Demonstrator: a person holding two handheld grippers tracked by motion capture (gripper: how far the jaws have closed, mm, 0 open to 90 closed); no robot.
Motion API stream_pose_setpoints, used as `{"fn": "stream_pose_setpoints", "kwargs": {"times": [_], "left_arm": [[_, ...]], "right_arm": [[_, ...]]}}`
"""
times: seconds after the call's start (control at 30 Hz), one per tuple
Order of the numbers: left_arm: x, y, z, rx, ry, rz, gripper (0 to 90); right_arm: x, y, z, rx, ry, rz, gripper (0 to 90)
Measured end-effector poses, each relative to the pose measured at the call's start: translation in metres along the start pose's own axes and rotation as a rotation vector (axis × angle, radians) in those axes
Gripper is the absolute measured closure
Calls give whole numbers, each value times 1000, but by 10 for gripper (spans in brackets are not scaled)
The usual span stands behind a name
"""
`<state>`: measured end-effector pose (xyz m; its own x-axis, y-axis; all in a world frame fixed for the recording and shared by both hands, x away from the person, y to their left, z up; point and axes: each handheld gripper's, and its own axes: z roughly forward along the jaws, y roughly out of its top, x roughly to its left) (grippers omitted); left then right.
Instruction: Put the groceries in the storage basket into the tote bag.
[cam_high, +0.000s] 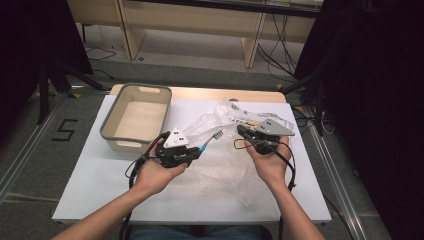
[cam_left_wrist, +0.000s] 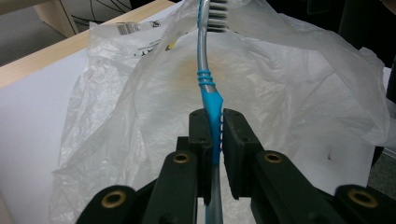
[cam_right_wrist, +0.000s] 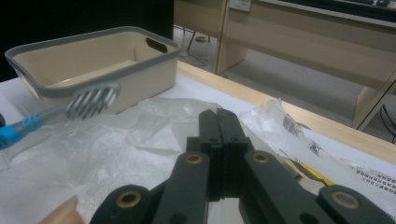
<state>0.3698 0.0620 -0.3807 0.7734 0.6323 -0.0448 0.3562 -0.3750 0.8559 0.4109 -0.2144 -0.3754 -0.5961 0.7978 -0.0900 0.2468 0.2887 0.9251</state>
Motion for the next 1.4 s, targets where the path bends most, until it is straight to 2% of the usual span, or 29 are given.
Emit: {"fn": "stream_pose_setpoints", "kwargs": {"times": [0.67, 1.4], "left_arm": [[-7, -8, 16, 48, -8, 17, 819], [-9, -5, 43, 106, 3, 23, 819]], "right_arm": [[1, 0, 0, -4, 1, 1, 900], [1, 1, -1, -5, 7, 0, 900]]}}
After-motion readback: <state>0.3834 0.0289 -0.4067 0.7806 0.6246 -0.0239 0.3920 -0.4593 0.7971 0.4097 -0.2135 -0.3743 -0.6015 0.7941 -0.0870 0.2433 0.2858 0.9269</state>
